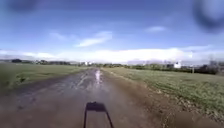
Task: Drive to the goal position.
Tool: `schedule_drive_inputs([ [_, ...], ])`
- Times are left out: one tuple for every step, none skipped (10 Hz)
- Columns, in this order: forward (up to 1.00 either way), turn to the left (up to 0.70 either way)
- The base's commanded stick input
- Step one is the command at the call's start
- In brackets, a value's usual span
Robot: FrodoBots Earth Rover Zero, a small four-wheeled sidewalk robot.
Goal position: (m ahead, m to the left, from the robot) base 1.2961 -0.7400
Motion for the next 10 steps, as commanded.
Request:
schedule_drive_inputs([
  [0.70, 0.00],
  [0.70, 0.00],
  [0.70, 0.00],
  [0.70, 0.00],
  [0.70, 0.10],
  [0.70, 0.26],
  [0.70, 0.35],
  [0.70, 0.35],
  [0.70, 0.35],
  [0.70, 0.35],
])
